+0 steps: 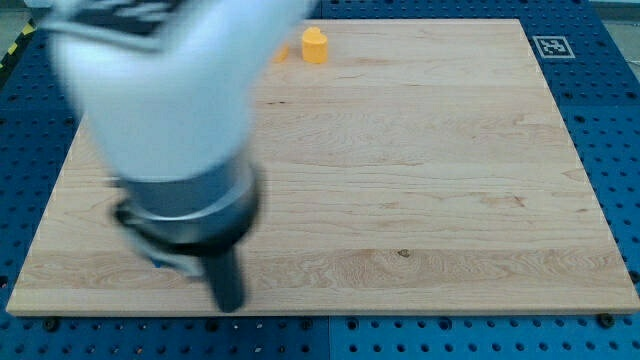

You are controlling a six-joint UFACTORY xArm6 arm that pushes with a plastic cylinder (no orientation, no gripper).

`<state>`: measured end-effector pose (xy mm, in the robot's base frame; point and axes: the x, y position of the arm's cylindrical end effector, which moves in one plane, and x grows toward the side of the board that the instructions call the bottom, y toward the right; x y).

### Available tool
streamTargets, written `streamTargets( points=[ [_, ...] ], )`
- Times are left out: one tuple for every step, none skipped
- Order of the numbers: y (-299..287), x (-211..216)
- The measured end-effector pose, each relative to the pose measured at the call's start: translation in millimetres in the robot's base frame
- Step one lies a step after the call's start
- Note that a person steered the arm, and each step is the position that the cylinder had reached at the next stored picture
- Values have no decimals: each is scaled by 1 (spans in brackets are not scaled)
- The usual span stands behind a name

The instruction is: Point your arm towards the green star

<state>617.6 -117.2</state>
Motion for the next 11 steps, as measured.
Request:
streamTargets(
  points=[
    [-63, 0],
    [-63, -13],
    [-82, -56],
    [-108, -66],
    [-116, -71],
    [-133, -113],
    [-149, -144],
    [-164, -167],
    [-164, -169],
    [-150, -175],
    [-102, -180]
  ],
)
